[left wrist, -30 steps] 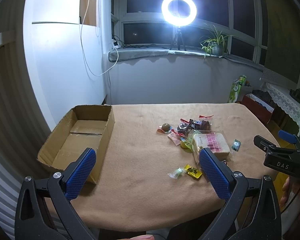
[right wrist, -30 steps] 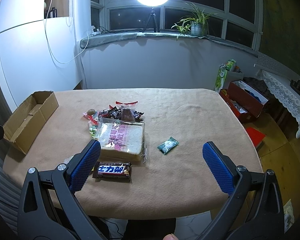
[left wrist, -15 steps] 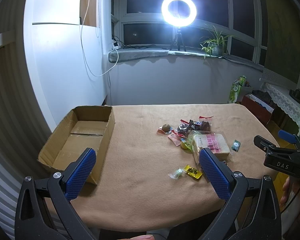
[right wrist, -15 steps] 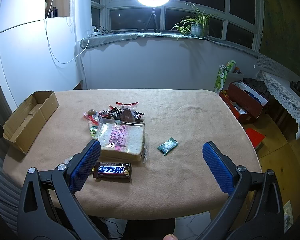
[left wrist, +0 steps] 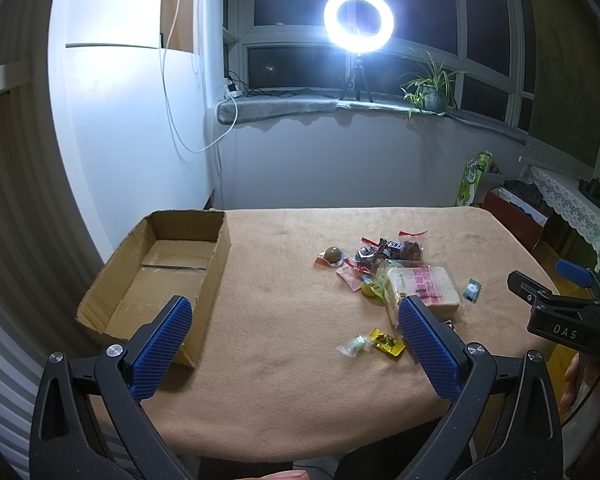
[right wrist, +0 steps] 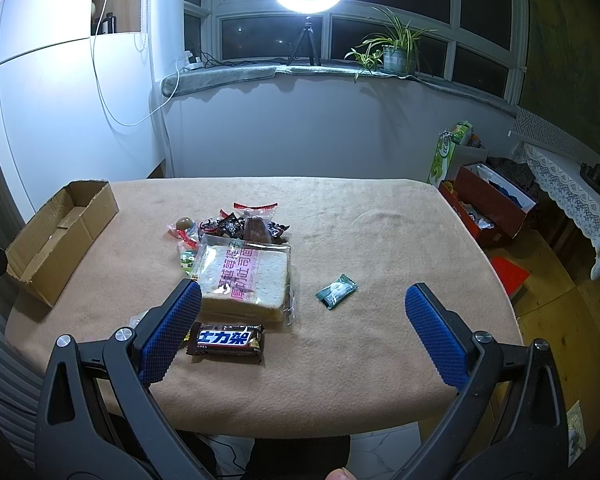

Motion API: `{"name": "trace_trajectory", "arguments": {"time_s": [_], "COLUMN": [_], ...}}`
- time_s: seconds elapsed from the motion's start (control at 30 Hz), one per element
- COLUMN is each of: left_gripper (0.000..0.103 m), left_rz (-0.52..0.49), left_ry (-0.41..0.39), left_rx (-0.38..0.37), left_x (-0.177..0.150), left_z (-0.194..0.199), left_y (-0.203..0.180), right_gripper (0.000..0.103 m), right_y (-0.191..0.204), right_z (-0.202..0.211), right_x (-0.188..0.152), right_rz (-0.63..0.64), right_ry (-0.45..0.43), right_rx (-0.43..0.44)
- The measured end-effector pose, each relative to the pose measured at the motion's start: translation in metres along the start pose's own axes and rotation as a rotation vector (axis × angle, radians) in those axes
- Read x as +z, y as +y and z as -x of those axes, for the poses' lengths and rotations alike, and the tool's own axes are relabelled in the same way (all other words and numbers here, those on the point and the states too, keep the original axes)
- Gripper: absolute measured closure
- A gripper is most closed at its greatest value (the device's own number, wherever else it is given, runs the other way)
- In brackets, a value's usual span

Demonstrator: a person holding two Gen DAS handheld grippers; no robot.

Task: Organize snacks

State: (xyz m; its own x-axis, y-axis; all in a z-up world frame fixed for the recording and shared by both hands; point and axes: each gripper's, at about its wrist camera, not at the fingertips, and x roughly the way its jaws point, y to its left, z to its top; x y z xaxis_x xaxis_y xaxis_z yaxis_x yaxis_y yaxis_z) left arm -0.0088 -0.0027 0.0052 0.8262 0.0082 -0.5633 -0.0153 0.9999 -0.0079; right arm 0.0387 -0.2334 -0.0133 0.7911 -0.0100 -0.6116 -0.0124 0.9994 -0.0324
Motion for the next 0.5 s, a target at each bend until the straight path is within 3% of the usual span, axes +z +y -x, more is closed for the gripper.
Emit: {"name": "trace_trajectory", "arguments": {"time_s": [0.5], "left_gripper": [0.000], "left_rz": [0.000], "left_ry": [0.000], "left_rx": [0.000], "left_x": [-0.0005], "left_z": [0.0002], "left_y": [-0.0003], "right_gripper": [0.000], "right_y": [0.0010], "right_z": [0.0000], "right_x": [-0.0024], "right_rz": [0.004], "right_ry": [0.002], "right_rx": [0.001]}}
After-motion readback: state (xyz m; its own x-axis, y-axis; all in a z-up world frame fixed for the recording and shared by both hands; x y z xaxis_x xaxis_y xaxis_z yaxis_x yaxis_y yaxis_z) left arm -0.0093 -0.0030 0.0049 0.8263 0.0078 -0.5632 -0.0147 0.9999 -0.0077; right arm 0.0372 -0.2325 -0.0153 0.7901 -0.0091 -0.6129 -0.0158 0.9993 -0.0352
